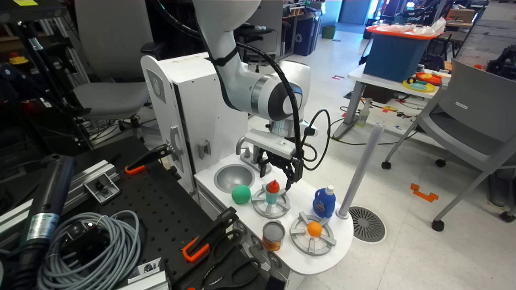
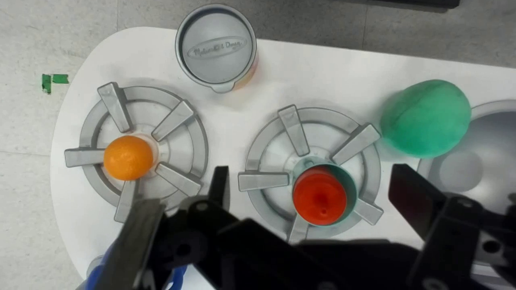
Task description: Remove the red sauce bottle from the cup.
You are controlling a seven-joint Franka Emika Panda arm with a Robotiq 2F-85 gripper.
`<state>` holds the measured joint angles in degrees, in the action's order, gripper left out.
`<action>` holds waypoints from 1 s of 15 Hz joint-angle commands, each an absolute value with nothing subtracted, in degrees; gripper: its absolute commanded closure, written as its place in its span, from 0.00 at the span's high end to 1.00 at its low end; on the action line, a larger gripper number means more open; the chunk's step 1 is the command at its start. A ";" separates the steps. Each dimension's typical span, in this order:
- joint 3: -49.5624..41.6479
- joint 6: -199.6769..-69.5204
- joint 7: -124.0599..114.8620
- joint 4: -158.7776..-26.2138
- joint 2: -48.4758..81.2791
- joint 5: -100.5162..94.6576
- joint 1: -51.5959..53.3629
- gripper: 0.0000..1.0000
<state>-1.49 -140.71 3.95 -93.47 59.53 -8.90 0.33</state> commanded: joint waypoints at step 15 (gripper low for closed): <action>-3.84 -138.52 3.60 -84.14 66.88 -11.23 4.90 0.13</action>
